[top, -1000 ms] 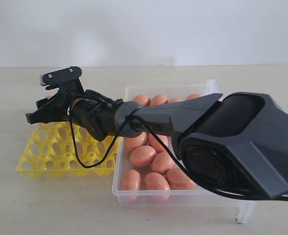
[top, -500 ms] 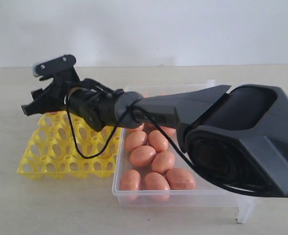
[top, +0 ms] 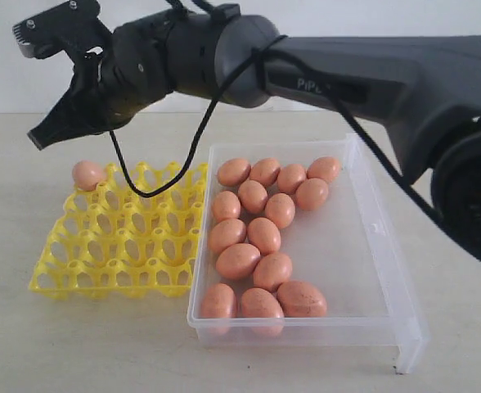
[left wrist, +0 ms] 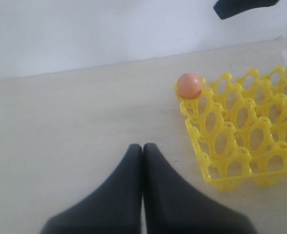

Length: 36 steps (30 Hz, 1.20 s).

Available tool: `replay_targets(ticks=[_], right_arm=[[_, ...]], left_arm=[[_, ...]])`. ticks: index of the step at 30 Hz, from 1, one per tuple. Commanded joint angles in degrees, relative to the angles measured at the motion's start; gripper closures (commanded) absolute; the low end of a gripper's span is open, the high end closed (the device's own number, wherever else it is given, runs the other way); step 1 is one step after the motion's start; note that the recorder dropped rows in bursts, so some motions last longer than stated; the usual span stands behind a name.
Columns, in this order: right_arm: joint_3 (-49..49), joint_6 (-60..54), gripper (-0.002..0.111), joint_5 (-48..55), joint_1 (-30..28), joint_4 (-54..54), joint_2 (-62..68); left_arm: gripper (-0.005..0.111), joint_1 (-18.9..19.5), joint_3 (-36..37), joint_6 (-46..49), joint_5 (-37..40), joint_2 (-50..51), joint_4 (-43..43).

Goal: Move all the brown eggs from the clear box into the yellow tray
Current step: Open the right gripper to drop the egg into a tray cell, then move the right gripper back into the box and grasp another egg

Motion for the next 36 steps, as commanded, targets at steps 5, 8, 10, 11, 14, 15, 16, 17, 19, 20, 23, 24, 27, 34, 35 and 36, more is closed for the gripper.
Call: replay_targets(ticks=[5,8,10,11,14,15,16,17,19,20,23,24,27,34,35,36], right_arm=[[-0.26,-3.24,0.107,30.85,0.08,-1.40,-7.39],[-0.26,-3.01,0.107,39.02,0.08,-1.52,-11.05],[-0.26,-2.05,0.107,43.43,0.08,-1.75,-13.17],[-0.26,-1.80,0.107,43.80,-0.08,-1.88,-14.30],[2.60,-2.64,0.107,43.80,-0.19,-3.05,-16.72],[3.90,-3.68,0.107,43.80,-0.19,-4.21,-17.20],[5.30,-4.52,0.107,43.80,-0.19,-5.97,-17.68],[7.40,-4.65,0.107,43.80,-0.19,-8.43,-17.70],[10.42,-2.61,0.107,43.80,-0.36,-13.22,-17.70],[13.49,-0.02,0.107,43.80,-1.31,-12.13,-17.70],[19.86,2.37,0.107,43.80,-9.05,3.05,-17.59],[23.27,0.51,0.107,43.80,-13.69,12.42,-17.59],[26.12,-2.81,0.107,43.80,-21.30,20.67,-17.73],[26.16,-13.48,0.050,43.80,-17.89,13.74,-17.61],[26.16,-13.48,0.037,43.80,-17.75,12.90,-17.61],[26.25,-13.48,0.034,43.80,-17.75,12.90,-17.61]], left_arm=[[0.111,0.14,0.18,-0.67,-0.80,-0.10,-0.15],[0.111,0.14,0.18,-0.67,-0.80,-0.10,-0.15],[0.111,0.14,0.18,-0.67,-0.80,-0.10,-0.15],[0.111,0.14,0.18,-0.67,-0.80,-0.10,-0.15],[0.111,0.14,0.18,-0.67,-0.80,-0.10,-0.15],[0.111,0.14,0.18,-0.67,-0.80,-0.10,-0.15],[0.111,0.14,0.18,-0.67,-0.80,-0.10,-0.15],[0.111,0.14,0.18,-0.67,-0.80,-0.10,-0.15],[0.111,0.14,0.18,-0.67,-0.80,-0.10,-0.15],[0.111,0.14,0.18,-0.67,-0.80,-0.10,-0.15],[0.111,0.14,0.18,-0.67,-0.80,-0.10,-0.15],[0.111,0.14,0.18,-0.67,-0.80,-0.10,-0.15],[0.111,0.14,0.18,-0.67,-0.80,-0.10,-0.15],[0.111,0.14,0.18,-0.67,-0.80,-0.10,-0.15],[0.111,0.14,0.18,-0.67,-0.80,-0.10,-0.15],[0.111,0.14,0.18,-0.67,-0.80,-0.10,-0.15]])
